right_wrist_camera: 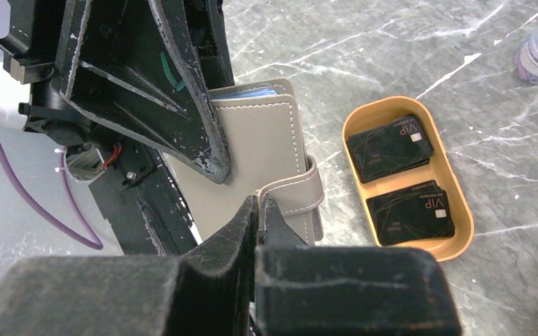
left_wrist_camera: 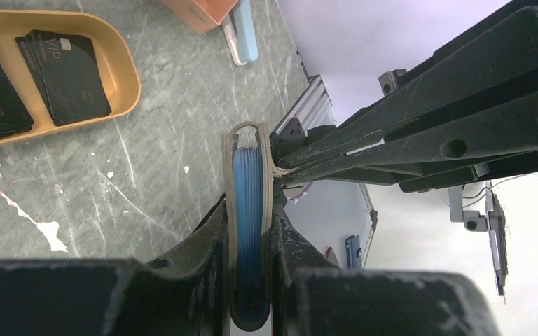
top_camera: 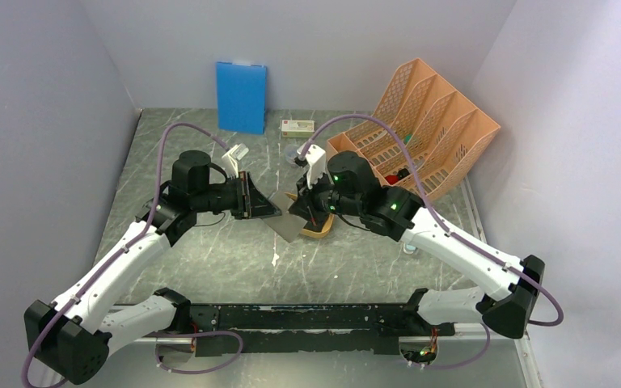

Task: Put the credit cards into the card holder
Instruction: Close the card holder.

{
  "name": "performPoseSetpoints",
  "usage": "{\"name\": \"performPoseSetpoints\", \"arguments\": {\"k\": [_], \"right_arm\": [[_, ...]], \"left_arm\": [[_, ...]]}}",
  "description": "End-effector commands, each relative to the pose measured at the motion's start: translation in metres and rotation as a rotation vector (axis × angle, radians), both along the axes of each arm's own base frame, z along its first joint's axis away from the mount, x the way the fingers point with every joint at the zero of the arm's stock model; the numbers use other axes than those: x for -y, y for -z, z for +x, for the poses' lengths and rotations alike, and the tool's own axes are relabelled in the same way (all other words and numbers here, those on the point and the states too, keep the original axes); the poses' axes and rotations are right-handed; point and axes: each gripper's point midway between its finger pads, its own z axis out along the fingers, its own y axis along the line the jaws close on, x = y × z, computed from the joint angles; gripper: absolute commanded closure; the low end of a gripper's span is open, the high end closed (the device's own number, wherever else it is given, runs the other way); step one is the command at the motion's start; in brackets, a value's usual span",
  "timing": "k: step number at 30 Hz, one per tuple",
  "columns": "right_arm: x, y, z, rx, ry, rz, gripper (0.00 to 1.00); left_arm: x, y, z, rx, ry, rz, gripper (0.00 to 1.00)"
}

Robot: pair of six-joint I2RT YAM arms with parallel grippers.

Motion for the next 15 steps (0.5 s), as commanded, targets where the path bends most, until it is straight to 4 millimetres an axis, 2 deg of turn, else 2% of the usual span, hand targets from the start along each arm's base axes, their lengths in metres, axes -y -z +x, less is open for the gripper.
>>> {"name": "performPoseSetpoints", "arguments": {"k": [1, 15], "right_arm": [[0.0, 0.005, 0.001, 0.011, 0.011, -0.046, 1.0], [-0.014, 0.01, -0.006, -0.015, -0.005, -0.034, 1.0]], "left_arm": [[0.005, -0.032, 0.003, 0.073, 0.013, -0.065, 0.95], [0.006, -0.032, 0.003, 0.06, 0.019, -0.08, 0.95]]}}
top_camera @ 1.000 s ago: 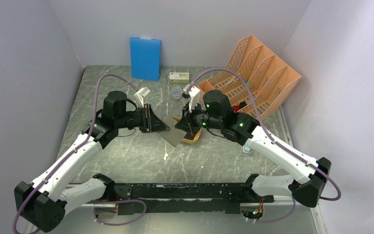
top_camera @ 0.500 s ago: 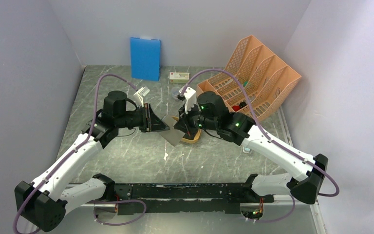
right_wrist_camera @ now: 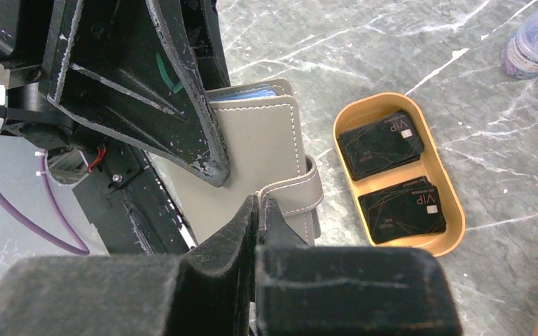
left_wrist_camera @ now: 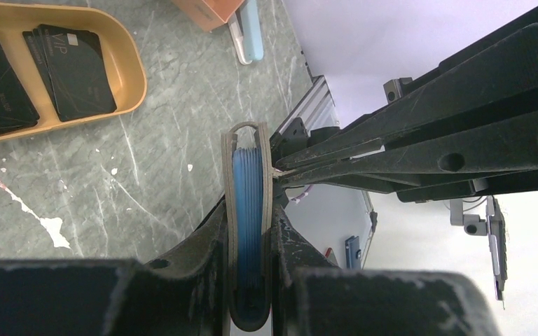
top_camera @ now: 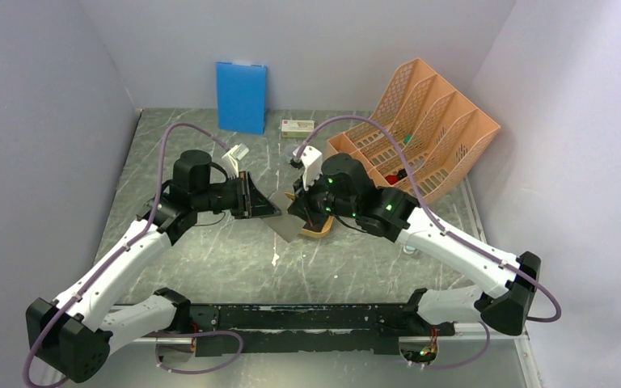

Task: Put the credit cards into the card holder
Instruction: Close the card holder.

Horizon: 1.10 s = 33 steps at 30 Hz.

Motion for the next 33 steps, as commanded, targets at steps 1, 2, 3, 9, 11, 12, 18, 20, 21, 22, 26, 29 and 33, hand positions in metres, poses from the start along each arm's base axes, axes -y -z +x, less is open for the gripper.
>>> {"name": "performPoseSetpoints", "arguments": {"k": [1, 2, 3, 9, 11, 12, 18, 20, 21, 22, 26, 29, 33], "right_arm": [[-0.011, 0.004, -0.009, -0.035, -0.03, 0.0, 1.0], [-0.013, 0.005, -0.01, -0.038, -0.03, 0.001, 1.0], [-0.014, 0.005, -0.01, -0.04, -0.027, 0.005, 1.0], [-0.021, 0.008, -0.013, -0.056, -0.026, 0.017, 1.0], [-0.023, 0.01, -0.014, -0.06, -0.025, 0.017, 1.0], [-0.024, 0.011, -0.014, -0.063, -0.022, 0.018, 1.0], [-0.027, 0.012, -0.011, -0.081, 0.012, 0.04, 1.0], [-0.029, 0.013, -0.011, -0.091, 0.021, 0.042, 1.0], [-0.03, 0.014, -0.011, -0.093, 0.023, 0.043, 1.0], [-0.031, 0.014, -0.012, -0.097, 0.023, 0.045, 1.0], [-0.036, 0.019, -0.015, -0.1, 0.021, 0.03, 1.0], [-0.041, 0.023, -0.018, -0.096, 0.017, 0.012, 1.0], [-0.046, 0.028, -0.021, -0.099, 0.022, -0.005, 1.0]], "left_arm": [[0.007, -0.035, 0.002, 0.074, 0.026, -0.09, 0.95], [0.007, -0.036, 0.002, 0.075, 0.027, -0.093, 0.95], [0.007, -0.037, 0.002, 0.073, 0.024, -0.095, 0.95], [0.009, -0.039, 0.003, 0.071, 0.023, -0.104, 0.95], [0.009, -0.039, 0.004, 0.069, 0.021, -0.106, 0.95], [0.009, -0.038, 0.004, 0.065, 0.02, -0.106, 0.95], [0.009, -0.039, 0.005, 0.054, 0.008, -0.117, 0.95], [0.01, -0.04, 0.006, 0.054, 0.005, -0.121, 0.95], [0.01, -0.04, 0.006, 0.054, 0.003, -0.121, 0.95], [0.01, -0.04, 0.007, 0.053, 0.001, -0.122, 0.95], [0.011, -0.042, 0.008, 0.049, -0.004, -0.13, 0.95], [0.012, -0.044, 0.008, 0.043, -0.006, -0.145, 0.95], [0.014, -0.05, 0.009, 0.04, -0.001, -0.178, 0.95]]}}
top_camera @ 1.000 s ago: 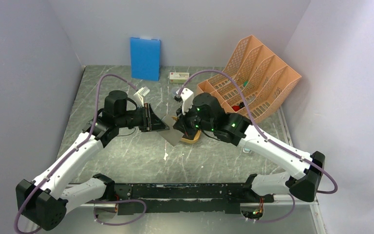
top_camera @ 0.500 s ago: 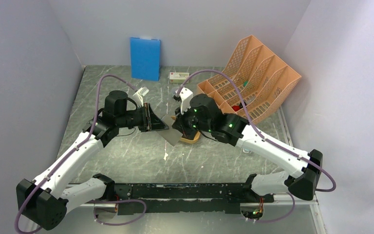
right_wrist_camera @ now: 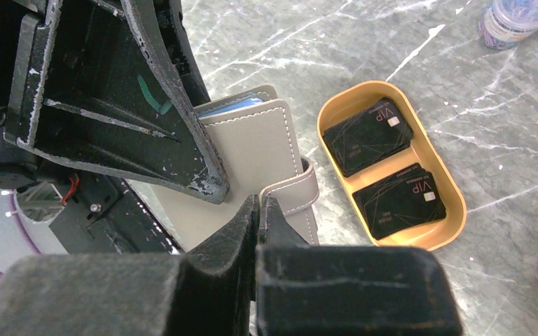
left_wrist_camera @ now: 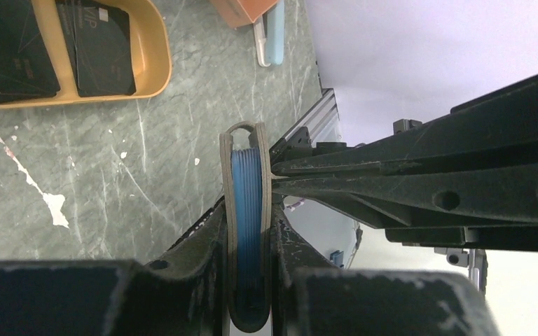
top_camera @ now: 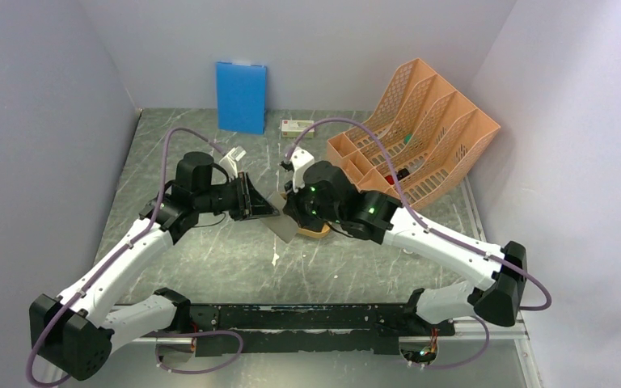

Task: Put the credit cards into the card holder
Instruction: Close the card holder.

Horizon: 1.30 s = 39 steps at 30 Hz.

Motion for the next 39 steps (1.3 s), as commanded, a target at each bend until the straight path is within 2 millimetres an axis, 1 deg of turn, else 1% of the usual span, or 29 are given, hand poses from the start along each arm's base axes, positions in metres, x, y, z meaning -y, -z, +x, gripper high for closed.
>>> {"name": "performPoseSetpoints", "arguments": {"k": [1, 6, 8, 14, 17, 22, 25, 29, 32, 39], "right_arm": [[-0.034, 0.011, -0.031, -0.085, -0.103, 0.035, 1.0], [-0.042, 0.019, -0.032, -0.123, -0.071, 0.063, 1.0], [-0.047, 0.021, -0.033, -0.146, -0.065, 0.086, 1.0], [-0.065, 0.031, -0.042, -0.211, -0.085, 0.124, 1.0], [-0.068, 0.037, -0.046, -0.227, -0.09, 0.116, 1.0], [-0.057, 0.042, -0.046, -0.225, -0.053, 0.092, 1.0], [-0.047, 0.042, -0.046, -0.213, -0.033, 0.08, 1.0], [-0.036, 0.034, -0.038, -0.177, 0.015, 0.084, 1.0], [-0.03, 0.031, -0.033, -0.172, 0.036, 0.101, 1.0], [-0.025, 0.028, -0.034, -0.181, 0.046, 0.145, 1.0]], "left_arm": [[0.019, -0.065, 0.001, 0.152, 0.072, -0.203, 0.95], [0.021, -0.067, 0.0, 0.139, 0.073, -0.233, 0.95], [0.021, -0.072, 0.0, 0.15, 0.076, -0.255, 0.95], [0.022, -0.081, -0.002, 0.157, 0.077, -0.305, 0.95], [0.021, -0.084, -0.001, 0.167, 0.058, -0.311, 0.95], [0.017, -0.081, 0.003, 0.173, 0.021, -0.286, 0.95], [0.016, -0.074, 0.006, 0.16, 0.001, -0.254, 0.95], [0.015, -0.063, 0.006, 0.133, -0.003, -0.233, 0.95], [0.013, -0.059, 0.005, 0.123, -0.013, -0.231, 0.95], [0.009, -0.066, 0.008, 0.107, -0.049, -0.283, 0.95]]}}
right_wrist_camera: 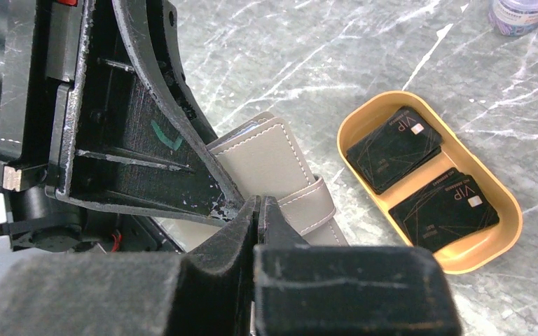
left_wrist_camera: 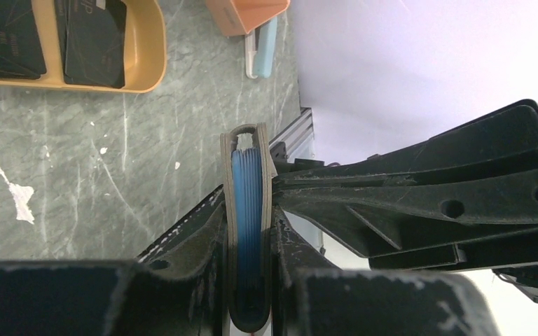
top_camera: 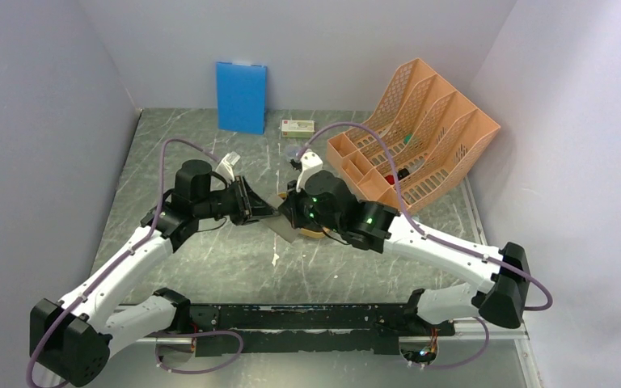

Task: Put the credit cards into the card holder
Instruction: Close the card holder.

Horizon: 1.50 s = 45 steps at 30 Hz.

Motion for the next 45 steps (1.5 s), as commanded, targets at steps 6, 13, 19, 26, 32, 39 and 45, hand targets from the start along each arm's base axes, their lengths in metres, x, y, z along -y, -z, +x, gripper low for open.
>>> {"name": "performPoseSetpoints", "arguments": {"k": [6, 13, 19, 26, 32, 39, 45], "right_arm": [[-0.002, 0.019, -0.031, -0.112, -0.081, 0.024, 1.0], [0.01, 0.017, -0.023, -0.104, -0.032, 0.036, 1.0], [0.012, 0.007, -0.024, -0.12, -0.095, 0.093, 1.0], [0.018, -0.029, -0.028, -0.088, -0.21, 0.091, 0.67], [0.027, -0.027, -0.023, -0.102, -0.209, -0.008, 0.65], [0.032, -0.043, -0.006, -0.036, -0.139, 0.001, 0.59], [0.035, -0.059, 0.001, 0.014, -0.131, -0.02, 0.54]], "left_arm": [[0.006, -0.079, 0.009, 0.222, 0.009, -0.227, 0.95], [0.004, -0.077, 0.01, 0.215, 0.006, -0.232, 0.95], [0.004, -0.067, 0.009, 0.2, 0.02, -0.192, 0.95], [-0.001, -0.044, 0.006, 0.18, 0.055, -0.07, 0.95], [-0.003, -0.04, 0.004, 0.184, 0.076, -0.03, 0.95], [-0.002, -0.036, 0.003, 0.173, 0.09, -0.015, 0.95], [-0.003, -0.032, 0.002, 0.162, 0.099, -0.002, 0.95]]}}
